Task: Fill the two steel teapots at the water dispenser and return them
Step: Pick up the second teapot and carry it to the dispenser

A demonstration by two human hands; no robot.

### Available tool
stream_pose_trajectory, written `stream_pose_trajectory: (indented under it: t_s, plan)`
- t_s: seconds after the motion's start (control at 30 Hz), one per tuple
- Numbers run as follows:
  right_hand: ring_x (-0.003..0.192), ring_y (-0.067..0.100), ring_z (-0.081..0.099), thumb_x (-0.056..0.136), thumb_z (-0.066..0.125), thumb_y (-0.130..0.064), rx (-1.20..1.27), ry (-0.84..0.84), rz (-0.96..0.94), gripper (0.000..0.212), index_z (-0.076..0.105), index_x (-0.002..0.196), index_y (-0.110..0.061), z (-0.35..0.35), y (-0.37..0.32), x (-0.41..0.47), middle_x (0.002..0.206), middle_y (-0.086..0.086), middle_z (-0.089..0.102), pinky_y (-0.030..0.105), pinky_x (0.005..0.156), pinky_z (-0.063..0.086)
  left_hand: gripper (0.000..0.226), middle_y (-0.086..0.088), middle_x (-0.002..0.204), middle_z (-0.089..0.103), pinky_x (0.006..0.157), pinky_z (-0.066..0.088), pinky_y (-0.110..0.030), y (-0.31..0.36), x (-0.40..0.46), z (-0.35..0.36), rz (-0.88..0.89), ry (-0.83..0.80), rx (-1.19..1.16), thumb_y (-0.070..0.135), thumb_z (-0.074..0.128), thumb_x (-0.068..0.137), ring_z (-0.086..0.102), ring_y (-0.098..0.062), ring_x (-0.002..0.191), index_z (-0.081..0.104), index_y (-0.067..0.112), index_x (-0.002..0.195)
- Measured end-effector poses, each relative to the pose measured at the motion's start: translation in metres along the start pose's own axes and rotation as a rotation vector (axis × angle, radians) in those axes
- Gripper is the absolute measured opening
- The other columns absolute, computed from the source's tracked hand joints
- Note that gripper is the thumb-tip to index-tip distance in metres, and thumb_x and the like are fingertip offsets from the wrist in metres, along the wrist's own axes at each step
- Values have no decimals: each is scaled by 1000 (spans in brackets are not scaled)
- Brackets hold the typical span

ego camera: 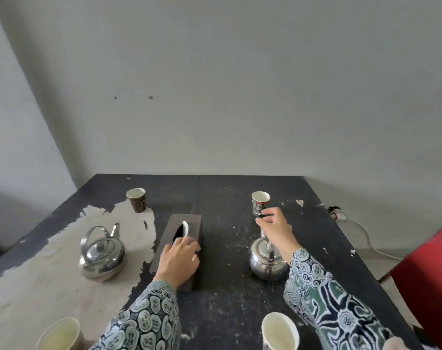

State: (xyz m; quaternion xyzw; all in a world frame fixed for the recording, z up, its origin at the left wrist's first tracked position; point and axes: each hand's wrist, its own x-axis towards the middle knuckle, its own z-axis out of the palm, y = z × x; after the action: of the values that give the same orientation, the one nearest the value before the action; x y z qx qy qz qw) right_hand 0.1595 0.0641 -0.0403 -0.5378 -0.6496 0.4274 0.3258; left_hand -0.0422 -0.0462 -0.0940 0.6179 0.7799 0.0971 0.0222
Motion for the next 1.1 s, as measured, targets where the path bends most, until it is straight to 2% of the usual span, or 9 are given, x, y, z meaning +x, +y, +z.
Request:
stream_pose_trajectory:
  t_s: [0.07,0.2,0.43,0.57,0.67,0.83,0.9,1.0,1.1]
  plan:
    - [106,21,49,86,54,-25,14,-51,-69,13,54,100,-23,19,-30,-12,99,-1,58,37,94,40,28,3,127,54,97,35,-35,-31,-12,-27,-58,96,-24,25,44,91,47,-17,119,59,21,115]
    - [78,7,51,88,52,-17,88,-190,-174,15,61,98,-13,74,-89,-42,81,-8,54,21,66,38,21,0,119,62,95,37,-38,-102,-38,-79,-177,276,-82,21,49,90,53,-21,113,65,20,104]
    - [70,9,52,90,48,-14,154,-400,-166,13,60,87,-16,201,-155,-70,81,-2,60,20,59,40,20,-2,113,66,83,42,-35,-224,-68,-127,-378,421,-349,15,51,88,57,-25,106,67,18,99]
    - [70,10,55,92,47,-13,209,-445,-65,14,57,83,-17,270,-166,-73,79,-2,62,21,64,43,18,-7,105,68,79,42,-30,-275,-70,-125,-428,374,-563,11,51,89,61,-24,96,67,12,98]
    - [76,12,56,92,45,-13,200,-458,-6,12,56,88,-15,310,-163,-72,80,-3,61,23,70,45,19,-8,105,67,79,38,-25,-300,-65,-114,-432,298,-649,8,52,88,55,-19,89,66,9,101]
    - [86,15,55,88,47,-14,102,-396,84,11,54,97,-14,365,-143,-62,90,1,59,31,81,44,21,-13,106,68,77,45,-31,-327,-52,-86,-395,86,-756,7,51,88,59,-24,87,62,7,106]
    - [81,13,52,87,48,-14,48,-367,114,12,53,98,-13,381,-134,-56,86,-1,55,25,74,42,23,-13,109,68,81,47,-33,-333,-46,-75,-379,39,-799,7,50,89,61,-26,90,61,7,109]
    - [68,8,46,88,46,-15,27,-330,172,16,52,103,-11,398,-127,-51,79,-3,50,21,57,36,25,-9,108,66,82,45,-29,-336,-37,-63,-345,-27,-841,10,49,91,62,-24,97,60,8,113]
    - [66,9,49,92,42,-17,57,-340,236,21,56,104,-8,414,-121,-45,78,-1,54,21,55,36,21,-8,99,66,90,49,-40,-338,-28,-48,-301,-72,-895,9,50,90,61,-24,91,63,8,107]
